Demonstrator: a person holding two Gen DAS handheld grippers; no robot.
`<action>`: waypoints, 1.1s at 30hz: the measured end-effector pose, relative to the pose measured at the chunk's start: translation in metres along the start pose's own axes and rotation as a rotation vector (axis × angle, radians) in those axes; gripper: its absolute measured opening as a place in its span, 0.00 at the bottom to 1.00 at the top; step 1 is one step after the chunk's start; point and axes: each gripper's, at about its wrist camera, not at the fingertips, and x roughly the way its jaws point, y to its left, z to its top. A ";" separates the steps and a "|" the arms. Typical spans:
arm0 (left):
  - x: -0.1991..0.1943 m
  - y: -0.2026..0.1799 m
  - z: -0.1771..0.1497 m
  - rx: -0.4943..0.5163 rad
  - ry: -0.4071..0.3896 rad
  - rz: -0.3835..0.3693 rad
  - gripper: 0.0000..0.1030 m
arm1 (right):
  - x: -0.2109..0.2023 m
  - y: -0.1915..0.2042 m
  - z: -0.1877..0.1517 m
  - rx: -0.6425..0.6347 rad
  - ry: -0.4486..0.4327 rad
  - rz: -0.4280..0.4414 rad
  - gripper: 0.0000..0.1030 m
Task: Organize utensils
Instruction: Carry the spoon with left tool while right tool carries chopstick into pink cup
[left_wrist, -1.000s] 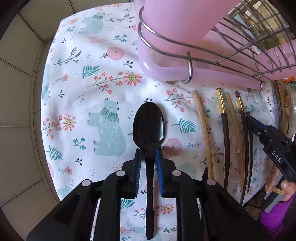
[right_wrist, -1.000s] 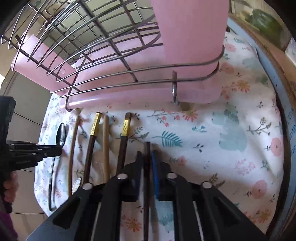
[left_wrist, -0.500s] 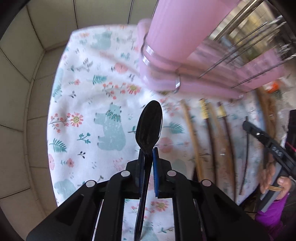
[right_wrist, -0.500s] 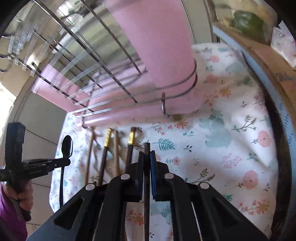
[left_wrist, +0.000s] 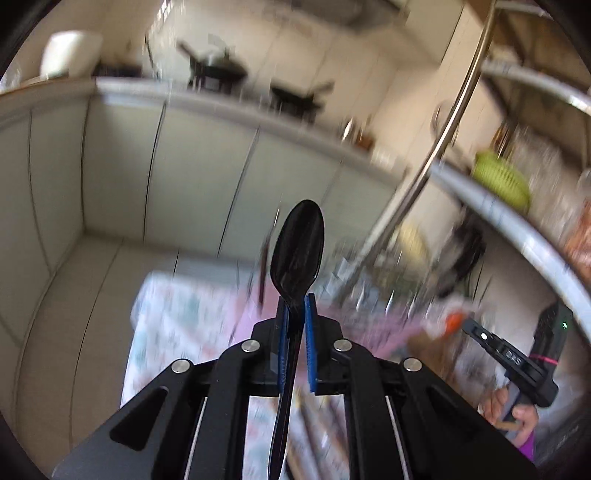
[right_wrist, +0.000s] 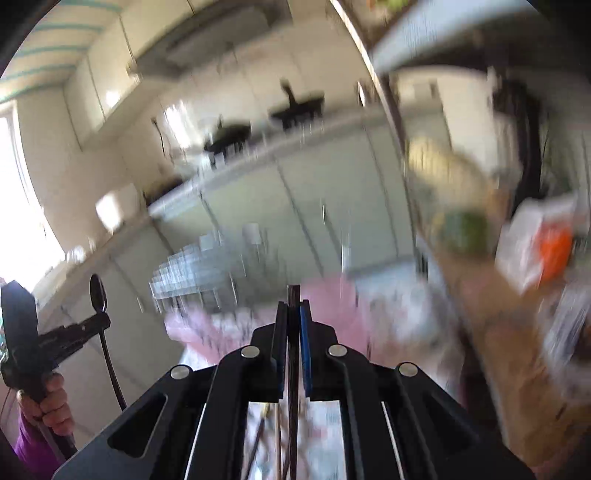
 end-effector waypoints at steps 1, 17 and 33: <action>-0.002 -0.005 0.007 -0.005 -0.029 -0.004 0.08 | -0.005 0.003 0.012 -0.008 -0.043 -0.008 0.06; 0.033 -0.020 0.055 0.008 -0.371 0.034 0.08 | 0.019 0.007 0.077 -0.089 -0.387 -0.110 0.06; 0.073 0.002 0.007 0.034 -0.353 0.057 0.08 | 0.065 -0.005 0.034 -0.088 -0.276 -0.145 0.06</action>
